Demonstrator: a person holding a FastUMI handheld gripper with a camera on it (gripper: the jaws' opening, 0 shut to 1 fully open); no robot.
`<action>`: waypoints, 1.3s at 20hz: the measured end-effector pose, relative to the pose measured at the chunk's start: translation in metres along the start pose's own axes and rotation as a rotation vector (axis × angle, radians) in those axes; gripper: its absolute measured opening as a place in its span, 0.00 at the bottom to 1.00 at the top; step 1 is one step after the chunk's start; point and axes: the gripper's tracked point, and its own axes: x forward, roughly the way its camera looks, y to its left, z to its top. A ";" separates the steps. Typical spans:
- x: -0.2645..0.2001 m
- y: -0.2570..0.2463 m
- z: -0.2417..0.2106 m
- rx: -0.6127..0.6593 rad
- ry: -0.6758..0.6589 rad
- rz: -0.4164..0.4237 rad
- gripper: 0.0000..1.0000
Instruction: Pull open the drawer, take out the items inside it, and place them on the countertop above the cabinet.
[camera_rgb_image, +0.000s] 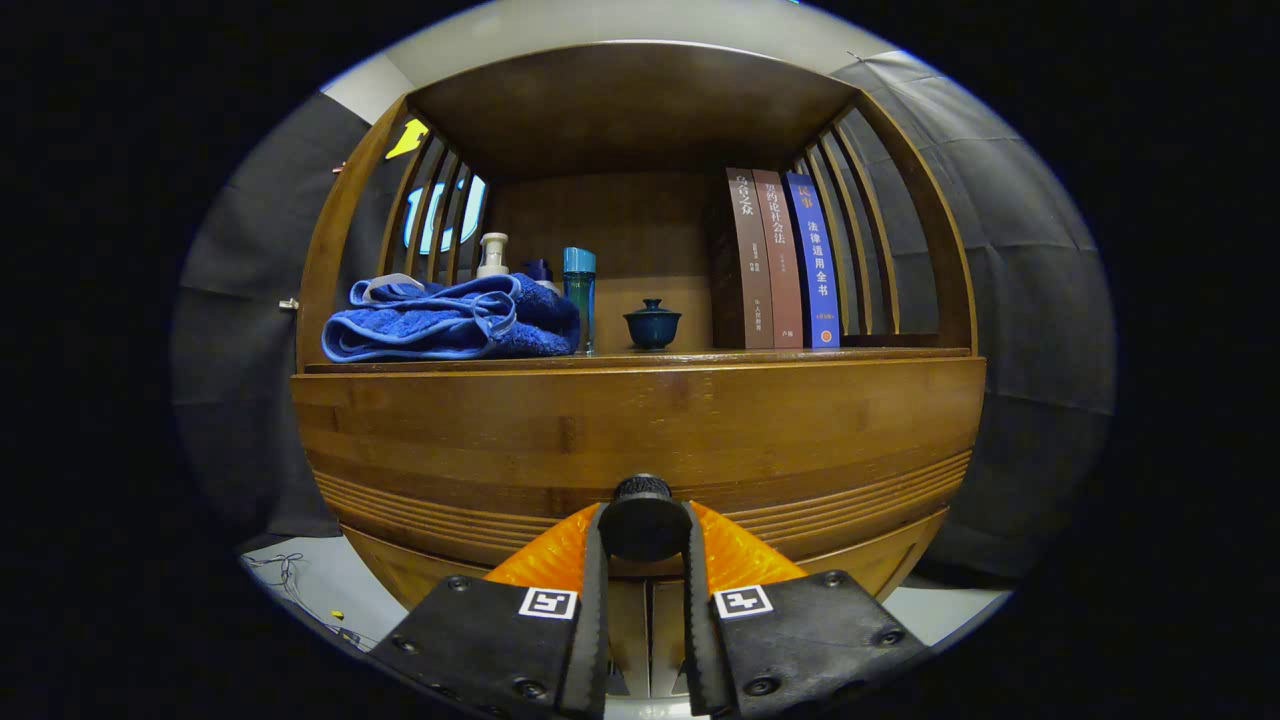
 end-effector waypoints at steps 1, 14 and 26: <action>-0.005 0.001 0.000 0.002 -0.007 0.003 0.35; -0.118 -0.003 0.001 0.001 -0.017 -0.001 0.35; -0.161 -0.001 0.003 -0.009 -0.026 -0.002 0.56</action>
